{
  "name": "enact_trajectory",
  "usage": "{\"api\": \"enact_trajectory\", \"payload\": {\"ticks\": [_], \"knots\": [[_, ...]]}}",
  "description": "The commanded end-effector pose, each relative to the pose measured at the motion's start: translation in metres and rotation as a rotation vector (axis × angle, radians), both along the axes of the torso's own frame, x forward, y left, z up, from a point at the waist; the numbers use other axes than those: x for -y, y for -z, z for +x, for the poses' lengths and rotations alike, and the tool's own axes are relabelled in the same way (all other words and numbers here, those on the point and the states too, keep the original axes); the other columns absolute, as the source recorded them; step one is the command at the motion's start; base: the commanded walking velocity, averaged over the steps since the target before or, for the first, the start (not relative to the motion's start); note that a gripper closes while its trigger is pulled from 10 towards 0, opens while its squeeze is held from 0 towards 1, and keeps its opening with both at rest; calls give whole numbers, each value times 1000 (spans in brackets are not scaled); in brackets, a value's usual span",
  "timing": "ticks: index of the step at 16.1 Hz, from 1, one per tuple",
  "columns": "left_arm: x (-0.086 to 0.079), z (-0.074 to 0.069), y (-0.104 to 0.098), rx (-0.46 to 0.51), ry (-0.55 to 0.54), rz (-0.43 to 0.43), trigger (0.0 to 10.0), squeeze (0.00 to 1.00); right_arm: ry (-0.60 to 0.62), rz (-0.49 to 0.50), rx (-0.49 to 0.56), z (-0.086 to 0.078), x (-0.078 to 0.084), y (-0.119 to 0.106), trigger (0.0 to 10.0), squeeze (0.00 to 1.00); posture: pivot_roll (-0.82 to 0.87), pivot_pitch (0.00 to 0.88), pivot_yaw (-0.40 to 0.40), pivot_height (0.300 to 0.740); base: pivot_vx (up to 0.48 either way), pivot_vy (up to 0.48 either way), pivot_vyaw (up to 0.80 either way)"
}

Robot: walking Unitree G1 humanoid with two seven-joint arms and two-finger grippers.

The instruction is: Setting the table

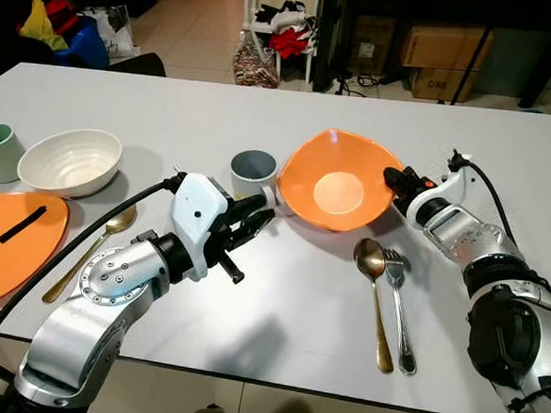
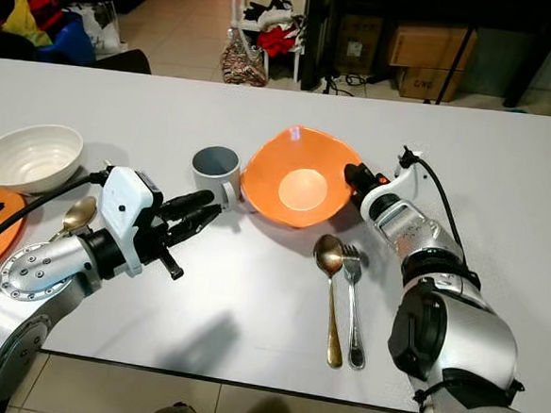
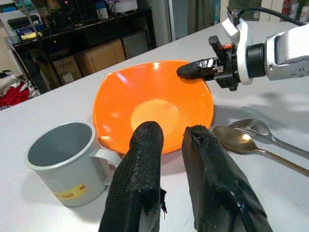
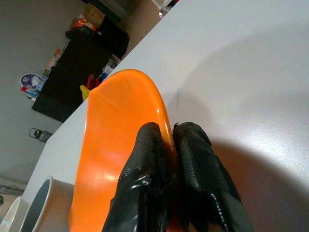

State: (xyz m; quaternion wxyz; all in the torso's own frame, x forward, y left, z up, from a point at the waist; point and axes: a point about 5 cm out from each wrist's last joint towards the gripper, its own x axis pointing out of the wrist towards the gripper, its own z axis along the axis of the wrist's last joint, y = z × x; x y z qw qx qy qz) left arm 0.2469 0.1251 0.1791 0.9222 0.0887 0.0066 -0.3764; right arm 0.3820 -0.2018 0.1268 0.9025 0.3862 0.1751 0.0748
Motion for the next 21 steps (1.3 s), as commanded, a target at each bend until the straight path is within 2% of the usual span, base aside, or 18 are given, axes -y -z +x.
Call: {"api": "enact_trajectory", "payload": {"ticks": [1, 2, 3, 6, 10, 13, 15, 16, 17, 18, 19, 20, 21], "knots": [[1, -3, -1, 0, 19, 20, 10000, 0, -16, -11, -20, 1, 0, -1, 10000, 0, 149, 0, 77, 740, 0, 0, 0], [2, -3, -1, 0, 21, 21, 10000, 0, -16, -6, -34, 0, 1, 0, 10000, 247, 147, 0, 78, 740, 0, 0, 0], [3, -2, -1, 0, 23, 20, 10000, 0, -15, -9, -52, -1, 3, 1, 10000, 1000, 146, 0, 79, 740, 0, 0, 0], [4, -1, -1, 1, 23, 19, 10000, 0, -5, -2, -110, -5, 9, 6, 10000, 1000, 138, 0, 79, 740, 0, 0, 0], [5, -1, 0, 3, 18, 13, 10000, 0, 31, 46, -128, -8, 15, 8, 10000, 1000, 134, 0, 74, 740, 0, 0, 0], [4, -2, -1, 12, 2, -5, 10000, 0, 53, 134, -34, -6, 35, -13, 10000, 1000, 143, 0, 54, 740, 0, 0, 0], [3, -4, 0, 11, -9, -19, 10000, 0, 30, 123, 23, -8, 46, -22, 10000, 1000, 146, 0, 48, 740, 0, 0, 0], [2, -6, 1, 9, -17, -25, 10000, 0, -54, 25, 83, -13, 50, -29, 10000, 1000, 143, 0, 45, 740, 0, 0, 0], [2, -7, 1, 8, -21, -28, 10000, 0, -76, -24, 139, -18, 50, -35, 10000, 1000, 140, 0, 45, 740, 0, 0, 0], [-1, -8, 2, 13, -54, -29, 10000, 0, -59, -157, 291, -33, 42, -49, 10000, 1000, 131, 0, 48, 740, 0, 0, 0], [-6, -5, 3, 19, -136, -27, 10000, 0, -66, -329, 426, -54, 25, -60, 10000, 1000, 122, 0, 53, 740, 0, 0, 0], [-12, -1, 3, 23, -243, -40, 10000, 0, -105, -445, 483, -72, 4, -61, 10000, 1000, 116, 0, 57, 740, 0, 0, 800], [-15, 0, 3, 26, -284, -50, 10000, 0, -114, -460, 493, -78, -3, -61, 10000, 1000, 116, 0, 57, 740, 0, 0, 800]]}}
